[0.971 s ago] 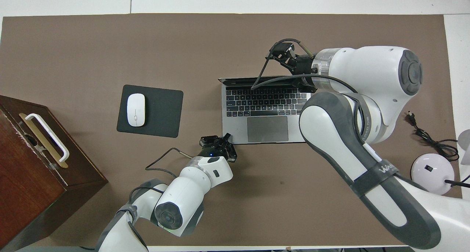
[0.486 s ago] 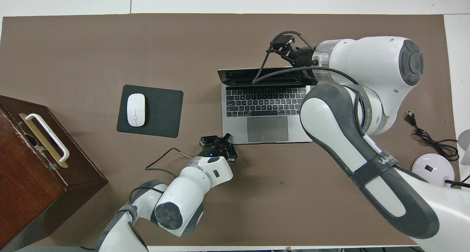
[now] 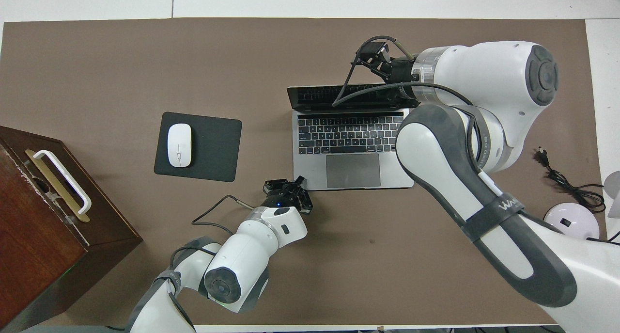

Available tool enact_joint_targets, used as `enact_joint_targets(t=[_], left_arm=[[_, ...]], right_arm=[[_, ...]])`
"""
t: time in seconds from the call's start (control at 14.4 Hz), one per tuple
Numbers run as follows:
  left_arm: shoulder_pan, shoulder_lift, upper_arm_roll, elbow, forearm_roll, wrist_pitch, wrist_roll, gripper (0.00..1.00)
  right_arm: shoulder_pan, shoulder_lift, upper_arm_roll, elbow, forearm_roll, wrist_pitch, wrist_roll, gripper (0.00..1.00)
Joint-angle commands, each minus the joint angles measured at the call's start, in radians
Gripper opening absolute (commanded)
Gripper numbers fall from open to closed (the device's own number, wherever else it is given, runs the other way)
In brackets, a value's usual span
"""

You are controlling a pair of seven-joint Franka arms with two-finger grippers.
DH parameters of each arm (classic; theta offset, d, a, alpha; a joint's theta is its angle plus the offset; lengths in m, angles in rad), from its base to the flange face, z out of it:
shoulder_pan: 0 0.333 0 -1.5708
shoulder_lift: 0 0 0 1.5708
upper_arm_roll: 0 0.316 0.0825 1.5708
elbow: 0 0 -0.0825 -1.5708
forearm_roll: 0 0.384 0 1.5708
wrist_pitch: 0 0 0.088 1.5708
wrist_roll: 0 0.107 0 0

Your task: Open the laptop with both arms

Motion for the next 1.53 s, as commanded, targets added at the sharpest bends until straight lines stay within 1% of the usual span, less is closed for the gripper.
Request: enact_joint_targets(t=[0.0,0.49,0.69,0.9,1.04,1.18,1.46], left_arm=[[-0.009,0.066,0.014,0.023,-0.024,0.008,0.002,0.00],[-0.009,0.066,0.014,0.023,-0.024,0.008,0.002,0.00],[-0.003,0.065,0.013,0.026,-0.029,0.007,0.002,0.00],[-0.003,0.060,0.013,0.035,-0.067,0.007,0.006,0.00],[-0.003,0.050,0.014,0.037,-0.073,0.007,0.002,0.00],[-0.006,0.039,0.014,0.037,-0.105,0.007,0.003,0.00],[-0.009,-0.015,0.011,0.037,-0.173,0.004,0.003,0.00]], right_arm=[[-0.013,0.042,0.008,0.063,-0.044,-0.016,0.007,1.00],[-0.011,0.044,0.008,0.068,-0.045,-0.024,0.008,1.00],[-0.005,0.026,0.008,0.051,-0.044,-0.077,0.021,1.00],[-0.005,0.007,0.008,0.048,-0.044,-0.139,0.027,1.00],[-0.006,-0.004,0.008,0.040,-0.044,-0.154,0.039,1.00],[-0.006,-0.013,0.008,0.034,-0.044,-0.175,0.040,1.00],[-0.010,-0.057,0.008,-0.004,-0.044,-0.228,0.042,1.00]])
